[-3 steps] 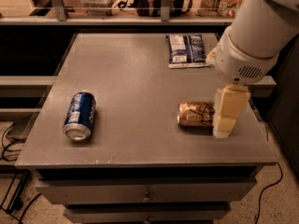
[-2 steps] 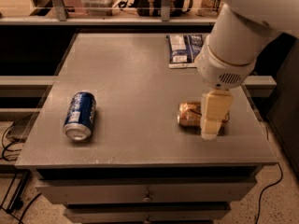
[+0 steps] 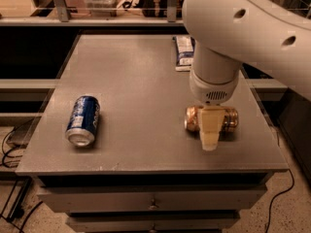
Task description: Place orange can upright
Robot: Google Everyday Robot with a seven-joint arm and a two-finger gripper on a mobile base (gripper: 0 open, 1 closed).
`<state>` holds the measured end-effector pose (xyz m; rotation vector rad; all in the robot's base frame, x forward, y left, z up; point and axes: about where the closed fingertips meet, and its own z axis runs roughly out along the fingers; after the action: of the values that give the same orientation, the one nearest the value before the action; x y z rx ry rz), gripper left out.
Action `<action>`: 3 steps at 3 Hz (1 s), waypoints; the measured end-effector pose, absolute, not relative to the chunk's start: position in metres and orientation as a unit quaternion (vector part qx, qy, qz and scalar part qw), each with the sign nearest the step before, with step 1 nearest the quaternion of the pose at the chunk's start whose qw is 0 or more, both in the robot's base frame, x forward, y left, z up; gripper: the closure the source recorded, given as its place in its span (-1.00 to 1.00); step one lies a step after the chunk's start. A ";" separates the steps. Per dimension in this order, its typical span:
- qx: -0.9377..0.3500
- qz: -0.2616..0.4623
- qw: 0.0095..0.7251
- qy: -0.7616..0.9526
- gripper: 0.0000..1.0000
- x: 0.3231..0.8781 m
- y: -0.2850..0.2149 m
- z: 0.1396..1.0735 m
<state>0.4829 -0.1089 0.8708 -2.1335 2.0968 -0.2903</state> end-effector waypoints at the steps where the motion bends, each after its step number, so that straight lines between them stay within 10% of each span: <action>1: -0.710 -0.115 0.035 0.694 -0.78 0.488 -0.115 0.849; 3: -0.710 -0.126 0.013 0.693 0.03 0.490 -0.119 0.843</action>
Offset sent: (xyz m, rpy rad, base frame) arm 0.0090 -0.0136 -0.0446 -0.1324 0.0682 -0.0021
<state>0.4897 -0.1189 0.8425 -2.2127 2.1574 -0.3916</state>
